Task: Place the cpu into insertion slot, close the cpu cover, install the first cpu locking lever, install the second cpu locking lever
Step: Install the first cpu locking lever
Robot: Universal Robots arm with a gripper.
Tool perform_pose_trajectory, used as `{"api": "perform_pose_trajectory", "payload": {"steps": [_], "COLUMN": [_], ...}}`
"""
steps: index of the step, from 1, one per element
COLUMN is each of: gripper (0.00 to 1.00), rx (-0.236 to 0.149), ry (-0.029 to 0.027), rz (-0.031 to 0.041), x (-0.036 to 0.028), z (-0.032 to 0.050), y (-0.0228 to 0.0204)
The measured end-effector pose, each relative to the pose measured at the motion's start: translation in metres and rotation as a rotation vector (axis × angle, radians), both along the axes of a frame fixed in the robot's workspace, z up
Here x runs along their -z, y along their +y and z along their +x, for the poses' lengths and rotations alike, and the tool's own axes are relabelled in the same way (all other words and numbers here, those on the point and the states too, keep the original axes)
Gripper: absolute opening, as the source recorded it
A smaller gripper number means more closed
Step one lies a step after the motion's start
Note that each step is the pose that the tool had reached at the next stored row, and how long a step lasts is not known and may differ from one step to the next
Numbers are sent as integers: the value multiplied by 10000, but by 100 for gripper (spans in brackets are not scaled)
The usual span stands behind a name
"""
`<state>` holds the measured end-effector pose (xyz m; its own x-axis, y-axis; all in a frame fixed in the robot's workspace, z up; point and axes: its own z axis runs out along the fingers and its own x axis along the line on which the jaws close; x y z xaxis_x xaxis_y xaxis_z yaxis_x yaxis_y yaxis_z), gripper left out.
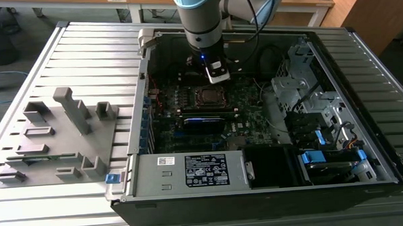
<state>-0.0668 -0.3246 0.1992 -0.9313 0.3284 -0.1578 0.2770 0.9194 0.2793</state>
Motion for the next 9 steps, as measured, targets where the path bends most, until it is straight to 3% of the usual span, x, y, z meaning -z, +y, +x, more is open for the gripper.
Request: {"api": "perform_pose_trajectory", "payload": {"steps": [9], "gripper": [11], "rx": [0], "ry": [-1], "rz": [-31], "x": [19], "z": [0], "y": [-1]}}
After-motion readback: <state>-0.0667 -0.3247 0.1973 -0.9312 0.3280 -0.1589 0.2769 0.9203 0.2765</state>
